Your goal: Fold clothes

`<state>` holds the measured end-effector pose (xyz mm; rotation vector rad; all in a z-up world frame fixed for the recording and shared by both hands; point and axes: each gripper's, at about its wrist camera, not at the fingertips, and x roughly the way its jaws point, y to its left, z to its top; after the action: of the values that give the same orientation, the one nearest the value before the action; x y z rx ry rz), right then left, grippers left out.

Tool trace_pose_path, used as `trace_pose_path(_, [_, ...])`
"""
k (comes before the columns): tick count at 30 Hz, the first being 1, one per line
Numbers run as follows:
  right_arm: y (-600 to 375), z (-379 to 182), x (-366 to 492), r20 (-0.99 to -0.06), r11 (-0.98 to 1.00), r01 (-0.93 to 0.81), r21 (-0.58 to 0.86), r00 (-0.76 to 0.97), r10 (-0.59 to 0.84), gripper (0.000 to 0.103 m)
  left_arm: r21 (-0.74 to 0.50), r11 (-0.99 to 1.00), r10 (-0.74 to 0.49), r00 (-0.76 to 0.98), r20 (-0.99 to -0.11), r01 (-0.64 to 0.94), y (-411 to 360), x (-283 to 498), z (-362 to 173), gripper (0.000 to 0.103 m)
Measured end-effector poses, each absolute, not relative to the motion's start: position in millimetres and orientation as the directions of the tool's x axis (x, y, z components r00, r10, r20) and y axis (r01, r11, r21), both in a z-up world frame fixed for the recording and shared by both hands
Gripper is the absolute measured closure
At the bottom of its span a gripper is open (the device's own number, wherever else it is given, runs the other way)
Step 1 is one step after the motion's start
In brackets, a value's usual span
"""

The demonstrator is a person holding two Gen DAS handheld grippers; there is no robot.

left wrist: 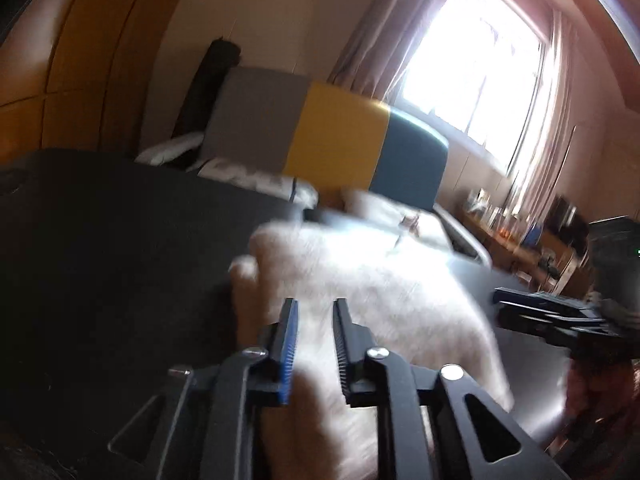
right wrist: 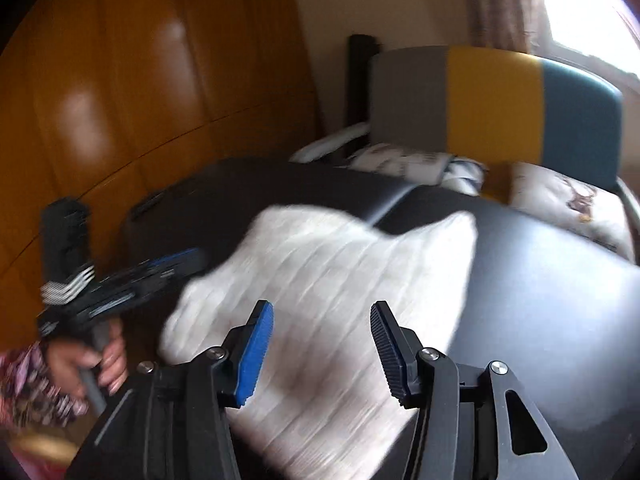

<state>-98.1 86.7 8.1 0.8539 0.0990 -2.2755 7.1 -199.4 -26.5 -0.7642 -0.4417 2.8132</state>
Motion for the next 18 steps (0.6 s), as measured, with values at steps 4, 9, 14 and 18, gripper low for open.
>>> trace_pose_path(4, [71.4, 4.6, -145.0, -0.670, -0.804, 0.574, 0.156, -0.537, -0.513, 0.066, -0.277, -0.958, 0.219, -0.822, -0.526, -0.078, -182.6, -26.2, -21.1, 0.085])
trace_pose_path(9, [51.0, -12.9, -180.1, -0.734, -0.810, 0.572, 0.131, -0.493, -0.467, 0.069, -0.250, -0.967, 0.189, -0.772, -0.607, -0.040, -179.8, -64.1, -42.7, 0.085])
trace_pose_path(14, [62.2, -38.3, -181.1, -0.740, -0.856, 0.480, 0.192, -0.502, -0.448, 0.070, -0.219, -0.976, 0.157, -0.714, -0.682, -0.005, -177.0, -102.1, -64.2, 0.084])
trace_pose_path(18, [65.1, -52.0, -183.6, -0.725, -0.859, 0.468, 0.208, -0.516, -0.457, 0.070, -0.214, -0.977, 0.145, -0.724, -0.674, 0.004, -175.3, -108.5, -76.8, 0.084])
